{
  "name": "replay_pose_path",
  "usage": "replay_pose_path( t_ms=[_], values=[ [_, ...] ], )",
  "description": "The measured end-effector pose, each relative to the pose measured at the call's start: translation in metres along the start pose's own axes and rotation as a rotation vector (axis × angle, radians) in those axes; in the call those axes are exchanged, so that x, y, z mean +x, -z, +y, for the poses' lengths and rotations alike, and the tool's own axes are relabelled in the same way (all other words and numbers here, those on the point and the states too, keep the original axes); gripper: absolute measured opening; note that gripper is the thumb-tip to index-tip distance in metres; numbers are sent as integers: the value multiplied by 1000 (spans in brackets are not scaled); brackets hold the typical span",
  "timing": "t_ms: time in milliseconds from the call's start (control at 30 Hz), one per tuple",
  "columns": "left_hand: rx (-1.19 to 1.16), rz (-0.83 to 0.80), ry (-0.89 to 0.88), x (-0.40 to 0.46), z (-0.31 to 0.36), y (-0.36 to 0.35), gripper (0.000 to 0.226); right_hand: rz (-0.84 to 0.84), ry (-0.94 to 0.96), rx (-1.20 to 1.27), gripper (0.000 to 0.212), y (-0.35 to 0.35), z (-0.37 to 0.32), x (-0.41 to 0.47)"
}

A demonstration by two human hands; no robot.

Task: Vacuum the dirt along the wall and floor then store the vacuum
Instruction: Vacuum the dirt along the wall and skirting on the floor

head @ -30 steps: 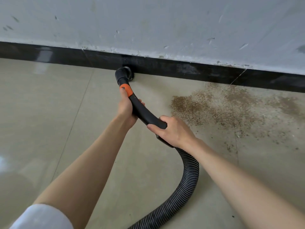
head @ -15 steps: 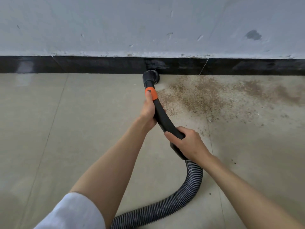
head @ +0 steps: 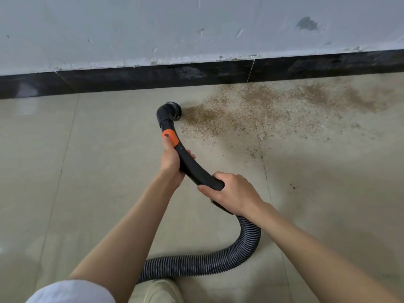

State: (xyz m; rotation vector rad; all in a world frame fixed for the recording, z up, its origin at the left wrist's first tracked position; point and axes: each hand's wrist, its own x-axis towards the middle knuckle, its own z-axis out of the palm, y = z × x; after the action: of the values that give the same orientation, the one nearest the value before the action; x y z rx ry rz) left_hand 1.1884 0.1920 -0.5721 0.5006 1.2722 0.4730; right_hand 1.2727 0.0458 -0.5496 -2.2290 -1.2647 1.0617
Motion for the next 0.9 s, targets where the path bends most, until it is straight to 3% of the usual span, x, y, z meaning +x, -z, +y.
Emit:
replay_pose_path(
  t_ms=[533,700,900],
  values=[
    [237,-138,24,-1,-12,-82,54,150,-173,170,38,30,32,-19],
    [188,-90,19,-8,-19,-65,52,109,-157,120,38,23,29,-26],
    [-6,69,-91,-13,-4,3,51,-32,26,-9,38,8,-7,-7]
  ],
)
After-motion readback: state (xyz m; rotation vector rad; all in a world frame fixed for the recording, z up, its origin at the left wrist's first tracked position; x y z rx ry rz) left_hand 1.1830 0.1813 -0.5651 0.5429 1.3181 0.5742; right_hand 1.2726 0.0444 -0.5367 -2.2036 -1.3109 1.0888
